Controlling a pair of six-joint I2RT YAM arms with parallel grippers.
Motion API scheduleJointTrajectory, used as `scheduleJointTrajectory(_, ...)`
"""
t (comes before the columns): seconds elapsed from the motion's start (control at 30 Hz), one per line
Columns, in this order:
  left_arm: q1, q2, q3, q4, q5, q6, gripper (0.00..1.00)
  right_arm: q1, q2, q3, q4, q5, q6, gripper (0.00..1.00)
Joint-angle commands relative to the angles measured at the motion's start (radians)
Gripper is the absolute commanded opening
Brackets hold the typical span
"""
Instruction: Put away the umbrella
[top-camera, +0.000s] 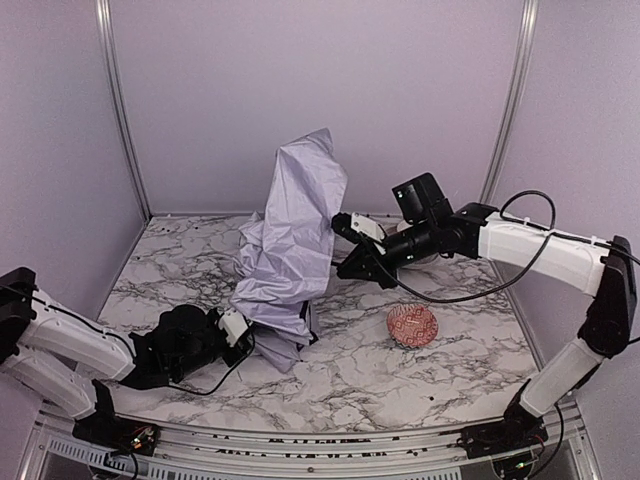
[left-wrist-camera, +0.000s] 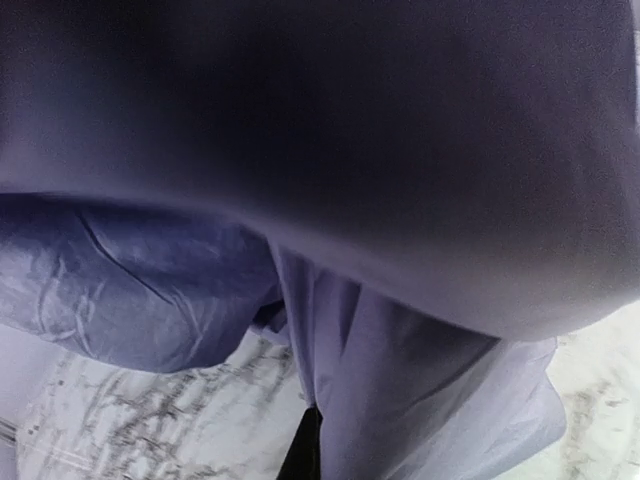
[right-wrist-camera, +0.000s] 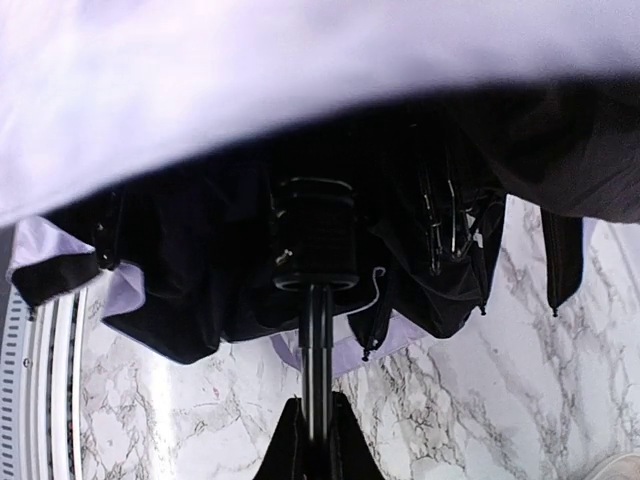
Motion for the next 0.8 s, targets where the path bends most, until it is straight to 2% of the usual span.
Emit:
scheduleJointTrajectory(0.0,0.087,0.169,0.117,0.444,-0.065,0.269,0.00,-0.014,-0.102,0.088,-0.034,-0.007,-0.020,0.00)
scheduleJointTrajectory(0.07,0.102,0.278,0.223,0.504,-0.055,0.343,0.00,-0.014,-0.124,0.103,-0.020,0.039,-0.024,0.00)
scheduleJointTrajectory(0.2,0.148,0.475,0.347,0.773,-0.037,0.388,0.00,-0.020,-0.133,0.112,-0.007,0.118,-0.047,0.00)
scheduleJointTrajectory(0.27,0.168,0.517,0.385,0.773,-0.001,0.372,0.00,-0.031,-0.115,0.110,0.005,0.122,-0.046,0.00)
scheduleJointTrajectory(0.3,0.171,0.533,0.408,0.739,0.024,0.360,0.04,-0.036,-0.104,0.106,0.017,0.129,-0.046,0.00)
scheduleJointTrajectory(0.4,0.174,0.583,0.406,0.697,0.060,0.309,0.21,-0.040,-0.062,0.059,0.066,0.165,-0.053,0.00)
scheduleJointTrajectory(0.5,0.172,0.600,0.314,0.692,0.039,0.283,0.67,-0.042,-0.009,0.001,0.108,0.161,-0.058,0.00)
scheduleJointTrajectory(0.53,0.167,0.592,0.279,0.686,0.029,0.285,0.79,-0.042,0.009,-0.016,0.119,0.154,-0.058,0.00)
scheduleJointTrajectory(0.57,0.156,0.578,0.234,0.681,0.007,0.290,0.87,-0.042,0.027,-0.033,0.127,0.148,-0.058,0.00)
scheduleJointTrajectory(0.67,0.095,0.497,0.106,0.604,-0.079,0.311,0.98,-0.042,0.076,-0.052,0.137,0.151,-0.058,0.00)
scheduleJointTrajectory(0.77,0.004,0.423,0.044,0.443,-0.173,0.300,0.99,-0.040,0.111,-0.058,0.134,0.173,-0.064,0.00)
